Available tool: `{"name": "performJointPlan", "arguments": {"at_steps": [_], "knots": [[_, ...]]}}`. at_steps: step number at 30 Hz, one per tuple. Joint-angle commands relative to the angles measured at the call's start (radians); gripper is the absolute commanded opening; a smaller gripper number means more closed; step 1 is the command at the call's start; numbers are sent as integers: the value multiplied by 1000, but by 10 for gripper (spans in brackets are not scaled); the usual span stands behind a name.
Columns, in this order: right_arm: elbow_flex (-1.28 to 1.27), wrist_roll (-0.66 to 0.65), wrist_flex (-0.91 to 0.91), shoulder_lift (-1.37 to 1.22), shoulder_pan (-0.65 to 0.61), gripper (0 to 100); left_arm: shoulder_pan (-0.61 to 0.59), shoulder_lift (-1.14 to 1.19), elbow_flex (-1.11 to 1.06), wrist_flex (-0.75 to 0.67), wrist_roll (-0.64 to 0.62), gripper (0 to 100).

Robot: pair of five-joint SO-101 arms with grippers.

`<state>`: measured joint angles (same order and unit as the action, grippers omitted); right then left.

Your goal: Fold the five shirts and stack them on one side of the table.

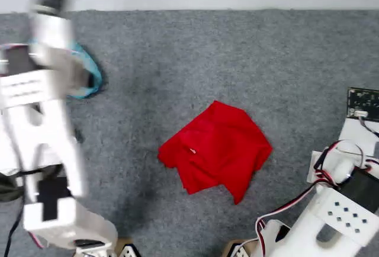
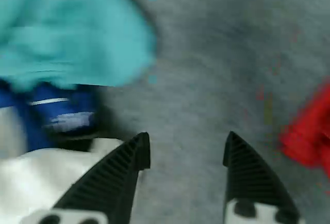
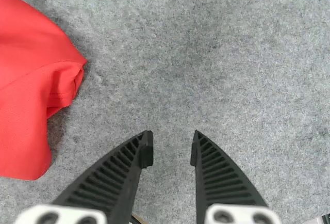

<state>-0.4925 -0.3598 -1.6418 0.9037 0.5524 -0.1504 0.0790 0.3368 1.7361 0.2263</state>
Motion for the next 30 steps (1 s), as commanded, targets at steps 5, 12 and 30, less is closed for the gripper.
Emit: {"name": "performJointPlan", "arguments": {"at_steps": [5, 12, 30], "knots": [[-2, 6, 10, -2, 15, 126, 413, -21, -383, -130, 2, 235], [-29, 6, 19, -2, 15, 126, 589, 80, -398, -298, 2, 235], [-37, 6, 21, -2, 13, 126, 753, 190, -364, -520, -106, 14]]}}
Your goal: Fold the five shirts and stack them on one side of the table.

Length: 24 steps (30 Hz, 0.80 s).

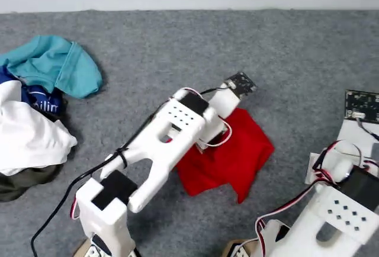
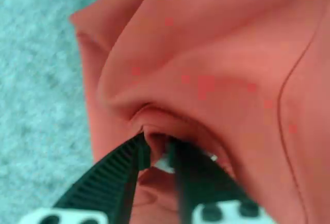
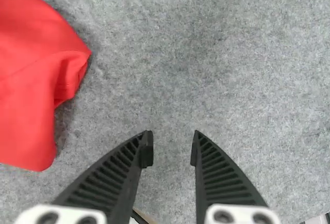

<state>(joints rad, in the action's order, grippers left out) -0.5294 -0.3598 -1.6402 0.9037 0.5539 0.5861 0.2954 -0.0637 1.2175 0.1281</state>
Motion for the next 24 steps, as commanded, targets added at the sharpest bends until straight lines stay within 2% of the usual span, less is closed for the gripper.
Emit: {"name": "performJointPlan", "arguments": {"at_steps": [1, 4, 11, 17, 24], "knots": [[0, 6, 19, -2, 12, 126, 12, -35, 62, 8, -8, 14], [0, 6, 19, -2, 12, 126, -49, -86, 163, 74, -6, 13], [0, 6, 19, -2, 12, 126, -296, -301, 351, 219, -6, 13], [0, 6, 19, -2, 12, 126, -463, -563, 410, 249, -6, 13], [0, 6, 19, -2, 12, 126, -545, -832, 443, 244, -6, 13]]}}
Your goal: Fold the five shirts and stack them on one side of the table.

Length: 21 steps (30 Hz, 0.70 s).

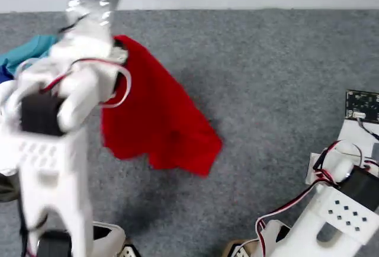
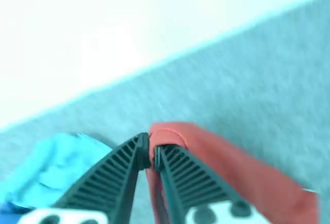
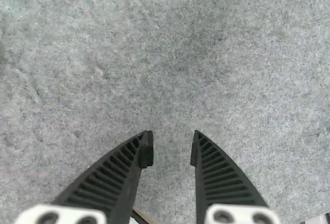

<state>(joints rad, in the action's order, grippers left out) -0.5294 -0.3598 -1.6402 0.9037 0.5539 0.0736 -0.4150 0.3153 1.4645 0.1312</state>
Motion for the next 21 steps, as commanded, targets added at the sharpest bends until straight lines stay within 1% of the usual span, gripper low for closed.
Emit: {"name": "performJointPlan", "arguments": {"at_steps": [1, 5, 7, 10, 14, 17, 21], "knots": [[0, 6, 19, -2, 12, 126, -37, -153, 70, -3, -9, 13], [0, 6, 19, -2, 12, 126, -28, -183, 76, -3, -15, 13], [0, 6, 19, -2, 12, 126, 20, -157, 70, -3, -15, 13], [0, 6, 19, -2, 12, 126, 130, -87, 73, -5, -15, 13], [0, 6, 19, -2, 12, 126, 301, 49, 71, -66, -15, 13], [5, 6, 19, -1, 15, 126, 430, 186, 71, -95, -15, 13], [48, 12, 18, 21, 38, 126, 571, 400, 76, -97, -15, 14]]}}
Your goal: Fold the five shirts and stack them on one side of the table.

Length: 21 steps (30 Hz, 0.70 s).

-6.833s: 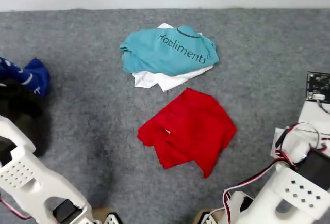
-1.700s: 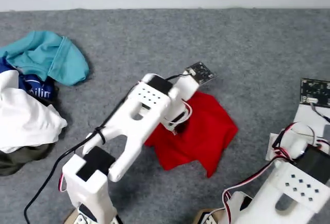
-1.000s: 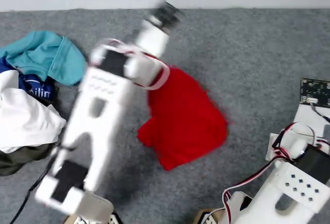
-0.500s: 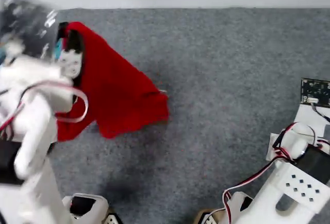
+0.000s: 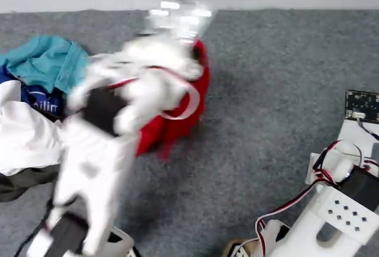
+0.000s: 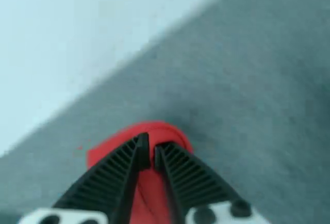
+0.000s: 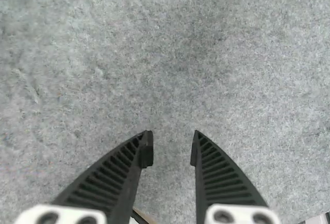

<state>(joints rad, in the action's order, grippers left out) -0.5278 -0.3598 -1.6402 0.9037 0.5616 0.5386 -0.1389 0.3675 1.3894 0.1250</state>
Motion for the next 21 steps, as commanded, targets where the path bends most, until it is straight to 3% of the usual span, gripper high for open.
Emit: {"name": "performJointPlan", "arguments": {"at_steps": [1, 5, 9, 16, 21], "knots": [[63, 14, 18, 38, 45, 126, 137, 172, 24, -31, -9, 14], [81, 58, 21, 124, 91, 126, 222, 339, 30, -135, -9, 15], [78, 61, 35, 200, 101, 128, 229, 471, 114, -207, -9, 16], [11, 55, 47, 249, 99, 128, 235, 592, 478, 74, -9, 172], [9, 55, 45, 251, 99, 128, 233, 643, 739, 215, -9, 181]]}}
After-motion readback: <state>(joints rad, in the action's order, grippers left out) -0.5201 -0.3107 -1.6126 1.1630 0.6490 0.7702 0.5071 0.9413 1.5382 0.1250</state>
